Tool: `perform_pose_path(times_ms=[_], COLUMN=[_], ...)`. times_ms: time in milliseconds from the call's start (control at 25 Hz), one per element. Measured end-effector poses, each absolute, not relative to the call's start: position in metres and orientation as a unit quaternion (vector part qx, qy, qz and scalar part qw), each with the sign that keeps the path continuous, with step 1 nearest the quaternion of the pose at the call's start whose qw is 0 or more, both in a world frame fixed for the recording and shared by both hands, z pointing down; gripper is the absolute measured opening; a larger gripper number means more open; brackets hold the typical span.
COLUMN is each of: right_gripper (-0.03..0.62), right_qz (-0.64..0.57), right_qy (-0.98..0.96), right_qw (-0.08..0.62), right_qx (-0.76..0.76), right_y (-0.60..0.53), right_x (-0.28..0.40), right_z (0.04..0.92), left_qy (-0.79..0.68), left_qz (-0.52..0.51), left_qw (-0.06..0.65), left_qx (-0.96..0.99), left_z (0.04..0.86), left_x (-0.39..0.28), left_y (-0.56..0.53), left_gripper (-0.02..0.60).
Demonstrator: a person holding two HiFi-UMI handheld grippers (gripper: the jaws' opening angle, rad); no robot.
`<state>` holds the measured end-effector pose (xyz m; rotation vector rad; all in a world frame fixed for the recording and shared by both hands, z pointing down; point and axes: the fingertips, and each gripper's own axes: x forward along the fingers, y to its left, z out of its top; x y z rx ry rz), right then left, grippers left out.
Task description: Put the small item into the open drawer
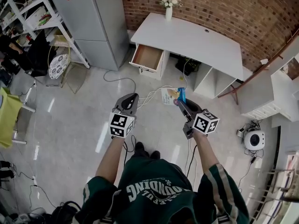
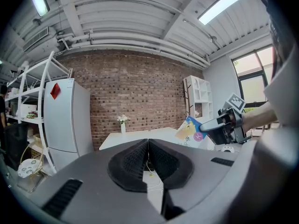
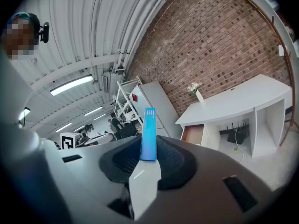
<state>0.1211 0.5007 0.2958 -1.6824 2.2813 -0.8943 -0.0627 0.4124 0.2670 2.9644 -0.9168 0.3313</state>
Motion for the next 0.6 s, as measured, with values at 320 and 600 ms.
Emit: perform_pose_path(times_ms=[320,600], right_gripper=[0.109,0.109], right_qz=[-0.303,-0.306], right_qy=[0.768,0.769], right_qw=[0.087,0.089], right_qx=[-0.558,-0.554], right_y=[0.507,0.513], right_x=[0.118,0.121], right_z=[0.299,0.299], left_qy=[-0.296,-0.299], left_qz=[0.106,0.104], left_qw=[0.01,0.011], left_qx=[0.949,0.949], left_z=[0.269,0.268], left_x=[-0.063,-0.059], left_y=[0.419,0.428], left_gripper=[0.015,0.015])
